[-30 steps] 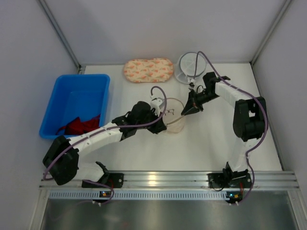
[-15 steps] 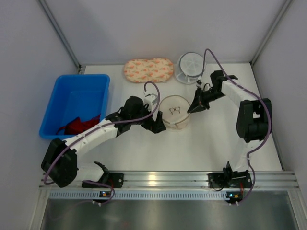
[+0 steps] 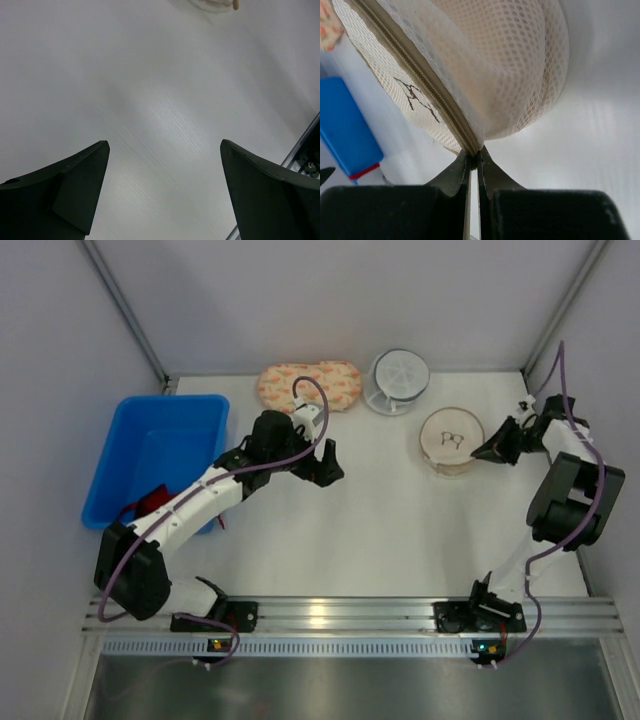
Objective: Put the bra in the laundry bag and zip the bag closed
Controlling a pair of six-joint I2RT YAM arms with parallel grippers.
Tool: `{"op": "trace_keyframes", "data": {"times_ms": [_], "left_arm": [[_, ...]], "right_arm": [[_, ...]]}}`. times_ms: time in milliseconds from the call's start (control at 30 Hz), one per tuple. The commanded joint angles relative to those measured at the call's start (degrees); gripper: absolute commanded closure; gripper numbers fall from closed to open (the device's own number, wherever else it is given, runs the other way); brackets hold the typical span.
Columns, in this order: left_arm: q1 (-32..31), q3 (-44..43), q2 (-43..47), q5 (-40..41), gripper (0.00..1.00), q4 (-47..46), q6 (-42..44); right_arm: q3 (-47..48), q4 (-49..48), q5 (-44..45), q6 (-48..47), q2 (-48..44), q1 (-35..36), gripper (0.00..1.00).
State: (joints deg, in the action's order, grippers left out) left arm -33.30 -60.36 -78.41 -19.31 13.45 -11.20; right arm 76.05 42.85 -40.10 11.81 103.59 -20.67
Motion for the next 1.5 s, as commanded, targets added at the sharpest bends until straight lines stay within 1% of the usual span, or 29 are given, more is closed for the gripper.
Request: {"op": "trace_keyframes", "data": {"times_ms": [0, 100, 200, 333, 433, 500, 533, 600, 633, 667, 700, 733, 800, 833, 933, 967, 1000, 1033, 1067, 1100, 1167, 1200, 1233, 1267, 1300, 1333, 1367, 1400, 1467], "left_arm": [[1.57, -4.06, -2.09, 1.55, 0.02, 2.89, 1.27], [2.27, -6.87, -4.37, 2.96, 0.02, 6.22, 1.53], [2.62, -9.33, -6.22, 5.68, 0.02, 9.73, 1.97], [4.11, -9.78, -7.02, 7.8, 0.02, 12.03, 2.32], [5.52, -9.87, -7.02, 8.15, 0.02, 13.61, 2.76], [6.23, -10.04, -7.02, 8.93, 0.02, 14.23, 3.03], [6.66, -10.04, -7.02, 9.2, 0.02, 14.41, 3.2], [7.28, -10.57, -7.8, 10.6, 0.02, 15.37, 3.64], [7.63, -11.53, -8.07, 10.96, 0.02, 15.9, 3.64], [7.98, -12.06, -8.42, 10.96, 0.02, 17.03, 3.73], [8.33, -12.67, -9.03, 11.22, 0.02, 17.65, 3.73], [8.95, -13.46, -9.3, 11.49, 0.02, 18.53, 3.99], [9.39, -15.57, -9.39, 10.96, 0.02, 20.03, 5.4], [9.91, -16.1, -9.39, 10.09, 0.02, 20.12, 5.84], [10.62, -18.82, -10.0, 8.59, 0.02, 21.43, 7.68], [10.71, -19.44, -10.18, 8.5, 0.02, 22.22, 8.56], [10.89, -19.97, -10.79, 8.67, 0.02, 23.36, 8.91], [10.97, -20.32, -10.88, 8.94, 0.02, 23.72, 8.92], [11.06, -20.24, -10.8, 9.03, 0.02, 23.72, 9.26], [11.32, -19.89, -10.36, 9.03, 0.02, 23.81, 9.44], [11.41, -18.83, -10.01, 8.68, 0.02, 23.72, 9.62], [11.5, -18.48, -10.01, 8.59, 0.02, 23.72, 9.71], [11.5, -18.31, -10.09, 8.67, 0.02, 23.72, 9.71], [11.5, -18.13, -10.44, 9.11, 0.02, 23.72, 9.36], [11.42, -17.87, -10.62, 9.12, 0.02, 23.72, 9.36], [11.5, -17.43, -10.62, 9.12, 0.02, 23.72, 9.18], [11.5, -17.08, -10.36, 8.85, 0.02, 23.72, 8.92], [11.59, -16.81, -10.1, 8.16, 0.02, 23.64, 8.92], [11.5, -15.5, -9.66, 7.62, 0.02, 23.64, 8.65]], "right_arm": [[3.31, -9.79, 3.36, 3.47, 4.15, -2.88, 1.0], [9.79, -12.17, 2.57, 8.38, 10.13, -3.24, 1.0], [13.06, -18.93, 2.04, 13.13, 14.96, -3.07, 1.0], [23.67, -22.63, -0.68, 18.84, 22.69, -2.01, 1.0], [26.6, -25.97, -1.38, 20.09, 25.78, -0.7, 1.0], [27.22, -29.46, -2.17, 22.18, 26.66, 0.36, 0.95], [27.48, -31.06, -3.14, 23.24, 26.84, 0.54, 0.82], [29.14, -33.52, -4.11, 25.53, 27.89, 1.06, 0.64], [29.5, -33.45, -4.9, 25.8, 28.07, 1.24, 0.47], [29.33, -33.53, -5.08, 25.89, 27.29, 1.33, 0.39], [28.89, -33.27, -5.34, 25.46, 26.41, 1.33, 0.34], [28.11, -31.44, -5.69, 23.71, 25.44, 1.33, 0.26], [28.01, -28.36, -5.87, 20.63, 21.67, 1.16, 0.18], [27.75, -26.43, -6.04, 17.31, 20.17, 0.98, 0.1], [24.94, -20.63, -6.05, 10.18, 12.36, 0.45, 0.01], [24.15, -16.79, -5.79, 7.9, 8.07, 0.36, 0.01], [22.32, -14.75, -5.61, 3.18, 5.86, 0.45, 0.01], [21.17, -12.99, -5.69, 0.78, 1.66, 0.62, 0.01], [19.94, -8.62, -5.69, -1.51, -0.39, 0.71, 0.01], [17.14, -6.49, -5.52, -6.32, -2.41, 1.5, 0.01], [13.53, -1.39, -5.17, -10.21, -8.21, 2.82, 0.01], [9.07, -0.41, -4.12, -13.89, -10.23, 4.65, 0.01], [6.5, -0.05, -3.24, -14.97, -14.43, 5.89, 0.01], [4.04, 0.04, -2.28, -15.76, -16.47, 8.68, 0.0], [-0.51, -0.39, -0.44, -16.81, -18.58, 10.19, 0.01], [-2.55, -0.66, 0.62, -17.08, -22.34, 11.95, 0.01], [-4.49, -1.19, 1.76, -17.17, -24.29, 15.44, 0.01], [-7.9, -2.15, 3.78, -17.26, -25.97, 17.22, 0.01], [-10.73, -3.21, 5.64, -17.0, -30.28, 20.21, 0.0]]}}
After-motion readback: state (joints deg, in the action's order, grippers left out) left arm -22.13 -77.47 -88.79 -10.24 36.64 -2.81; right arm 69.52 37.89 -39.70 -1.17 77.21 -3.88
